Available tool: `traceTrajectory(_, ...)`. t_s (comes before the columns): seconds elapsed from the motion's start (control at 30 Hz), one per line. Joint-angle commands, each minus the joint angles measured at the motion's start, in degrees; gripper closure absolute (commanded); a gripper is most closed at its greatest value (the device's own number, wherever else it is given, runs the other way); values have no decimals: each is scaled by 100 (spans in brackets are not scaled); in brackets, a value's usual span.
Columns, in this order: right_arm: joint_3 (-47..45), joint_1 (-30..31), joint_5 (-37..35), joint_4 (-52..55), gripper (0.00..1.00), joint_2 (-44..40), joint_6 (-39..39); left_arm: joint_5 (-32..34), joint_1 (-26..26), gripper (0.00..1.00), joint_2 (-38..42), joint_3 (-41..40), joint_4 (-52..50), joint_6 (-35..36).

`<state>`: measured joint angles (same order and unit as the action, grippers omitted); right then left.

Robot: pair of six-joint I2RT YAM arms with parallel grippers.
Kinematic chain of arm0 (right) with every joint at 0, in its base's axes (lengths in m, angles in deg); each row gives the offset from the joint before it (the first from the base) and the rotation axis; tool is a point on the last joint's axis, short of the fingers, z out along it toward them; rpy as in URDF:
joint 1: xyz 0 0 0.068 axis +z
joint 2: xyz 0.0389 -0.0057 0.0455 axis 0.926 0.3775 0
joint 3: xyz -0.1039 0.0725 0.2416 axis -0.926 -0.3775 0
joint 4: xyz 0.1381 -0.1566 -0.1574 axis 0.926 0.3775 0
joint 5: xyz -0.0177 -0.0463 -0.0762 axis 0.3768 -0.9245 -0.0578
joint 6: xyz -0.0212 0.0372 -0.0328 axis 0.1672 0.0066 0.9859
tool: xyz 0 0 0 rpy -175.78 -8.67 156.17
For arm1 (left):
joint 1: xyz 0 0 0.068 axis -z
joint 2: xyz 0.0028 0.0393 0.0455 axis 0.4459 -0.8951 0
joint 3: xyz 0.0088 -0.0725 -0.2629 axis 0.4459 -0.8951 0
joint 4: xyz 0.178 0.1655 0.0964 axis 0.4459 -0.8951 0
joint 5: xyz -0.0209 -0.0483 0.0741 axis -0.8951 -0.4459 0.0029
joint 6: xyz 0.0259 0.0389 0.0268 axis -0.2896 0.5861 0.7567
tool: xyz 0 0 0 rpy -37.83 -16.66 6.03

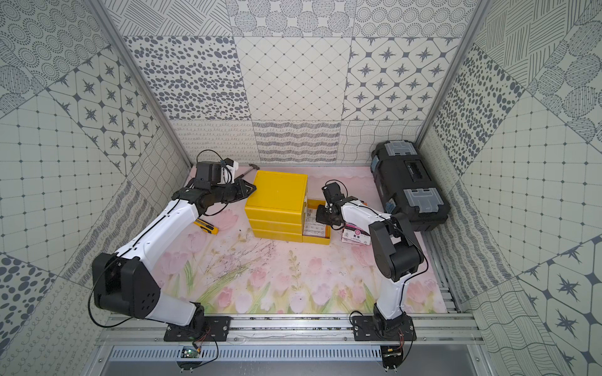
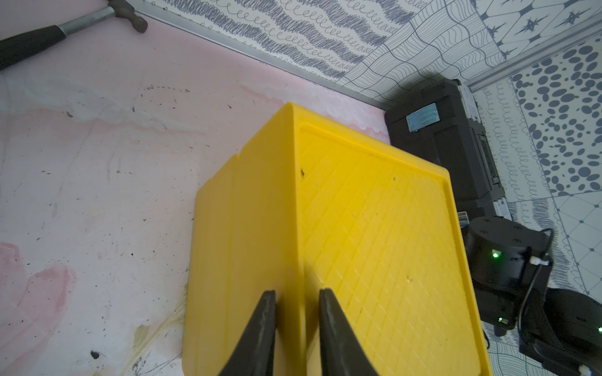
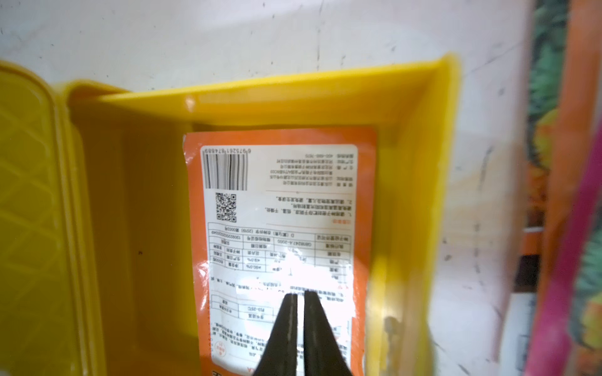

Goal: Take the seed bags out of the drawer
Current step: Open the drawer in the storage box, then pick up the seed packet from the drawer.

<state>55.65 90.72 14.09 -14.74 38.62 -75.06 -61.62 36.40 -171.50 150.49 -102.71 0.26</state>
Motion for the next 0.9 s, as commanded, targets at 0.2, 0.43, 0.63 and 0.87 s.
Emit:
traceTrajectory(0.2, 400, -51, -604, 604, 85, -262, 610, -199, 31, 75, -75, -113, -1342, 52)
traceTrajectory(0.43, 771, 184, -612, 892, 85, -281, 644, -198, 35, 75, -77, -113, -1340, 53)
traceTrajectory(0.63, 748, 256, -610, 894, 87, 54, 571, -219, 29, 75, -72, -113, -1329, 57)
traceTrajectory(0.87, 921, 433, -611, 837, 87, 518, 534, -216, 33, 75, -78, -122, -1322, 46)
